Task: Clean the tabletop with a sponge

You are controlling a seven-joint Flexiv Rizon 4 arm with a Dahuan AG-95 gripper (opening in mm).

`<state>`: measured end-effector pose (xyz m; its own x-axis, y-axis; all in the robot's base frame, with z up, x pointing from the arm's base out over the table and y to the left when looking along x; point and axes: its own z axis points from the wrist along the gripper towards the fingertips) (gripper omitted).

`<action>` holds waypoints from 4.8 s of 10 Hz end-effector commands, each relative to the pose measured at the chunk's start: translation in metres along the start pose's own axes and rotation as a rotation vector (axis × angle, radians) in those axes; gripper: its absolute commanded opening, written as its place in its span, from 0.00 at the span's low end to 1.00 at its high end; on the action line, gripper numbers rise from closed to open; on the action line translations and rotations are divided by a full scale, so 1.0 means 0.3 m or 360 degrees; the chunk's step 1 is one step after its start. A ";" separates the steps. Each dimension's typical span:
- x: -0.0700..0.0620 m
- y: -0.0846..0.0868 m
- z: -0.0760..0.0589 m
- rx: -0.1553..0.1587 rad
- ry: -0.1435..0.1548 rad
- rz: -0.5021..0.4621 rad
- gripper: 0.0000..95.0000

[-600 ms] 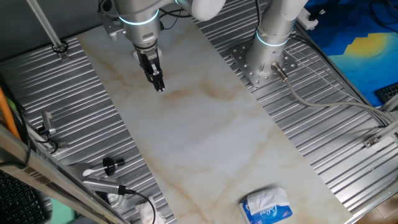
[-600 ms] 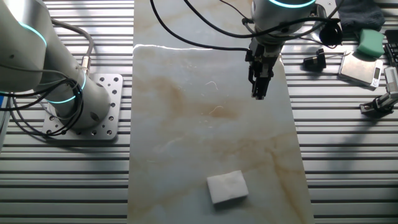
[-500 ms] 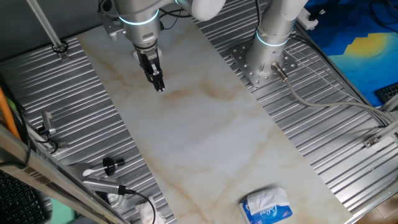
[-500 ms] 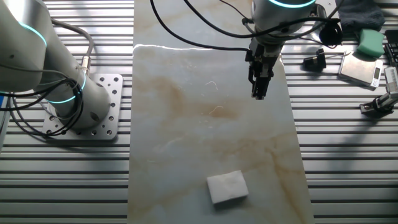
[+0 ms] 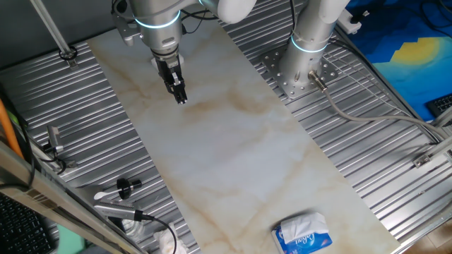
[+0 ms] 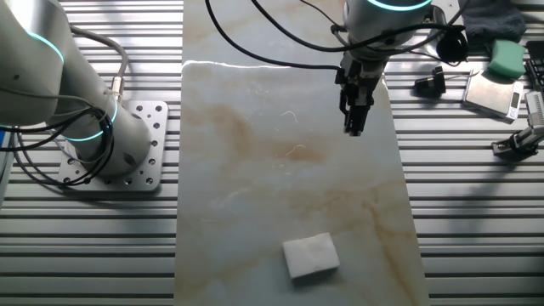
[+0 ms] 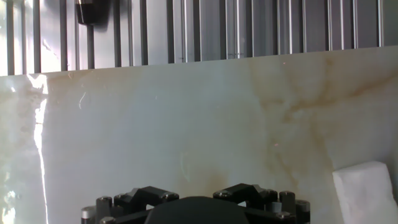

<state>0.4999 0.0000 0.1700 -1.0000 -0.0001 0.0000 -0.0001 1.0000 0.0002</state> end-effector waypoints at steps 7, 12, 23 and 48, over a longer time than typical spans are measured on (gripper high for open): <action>-0.001 0.000 -0.003 0.0052 -0.0191 -0.0780 0.00; -0.001 0.001 -0.005 0.0060 -0.0185 -0.0783 0.00; -0.011 -0.001 -0.002 -0.0018 -0.0030 -0.0572 0.00; -0.029 -0.435 0.052 0.0035 0.0048 -0.0695 0.00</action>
<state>0.5093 -0.1305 0.1537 -0.9036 -0.4267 0.0381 -0.4277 0.9037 -0.0227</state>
